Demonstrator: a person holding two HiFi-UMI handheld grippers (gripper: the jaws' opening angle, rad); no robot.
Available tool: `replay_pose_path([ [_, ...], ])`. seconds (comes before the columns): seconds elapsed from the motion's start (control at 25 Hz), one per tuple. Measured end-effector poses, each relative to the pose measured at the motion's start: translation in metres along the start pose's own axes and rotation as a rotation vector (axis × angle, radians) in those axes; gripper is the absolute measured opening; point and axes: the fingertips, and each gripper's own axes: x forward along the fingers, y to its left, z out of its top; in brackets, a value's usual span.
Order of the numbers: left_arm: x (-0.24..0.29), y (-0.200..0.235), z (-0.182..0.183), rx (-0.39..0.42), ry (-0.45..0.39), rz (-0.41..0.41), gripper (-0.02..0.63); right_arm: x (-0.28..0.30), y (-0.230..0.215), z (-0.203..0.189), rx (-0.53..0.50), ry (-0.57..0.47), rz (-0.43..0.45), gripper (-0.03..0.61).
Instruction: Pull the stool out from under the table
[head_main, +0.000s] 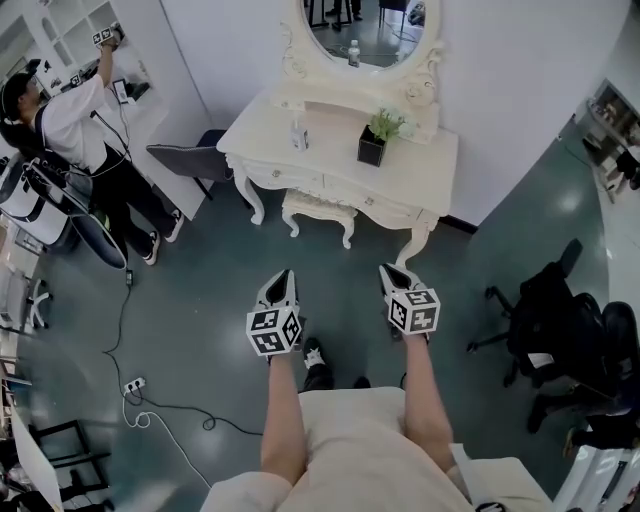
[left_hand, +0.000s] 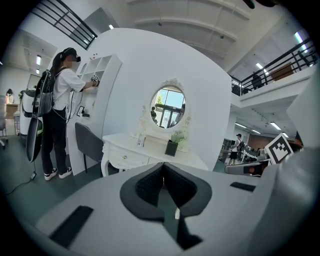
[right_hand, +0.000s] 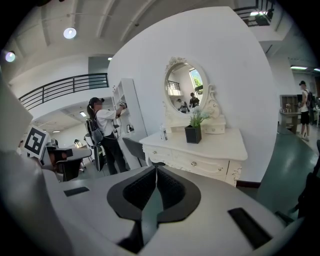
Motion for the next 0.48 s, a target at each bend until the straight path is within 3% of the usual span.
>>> replay_pose_path([
  [0.24,0.034,0.026,0.016,-0.056,0.001,-0.025,0.015,0.033,-0.006,0.012,0.024,0.022,-0.022,0.044],
  [0.48,0.064,0.056,0.019,-0.047,0.032,-0.038,0.015,0.068,0.001,0.011,0.022,0.059,-0.023,0.044],
])
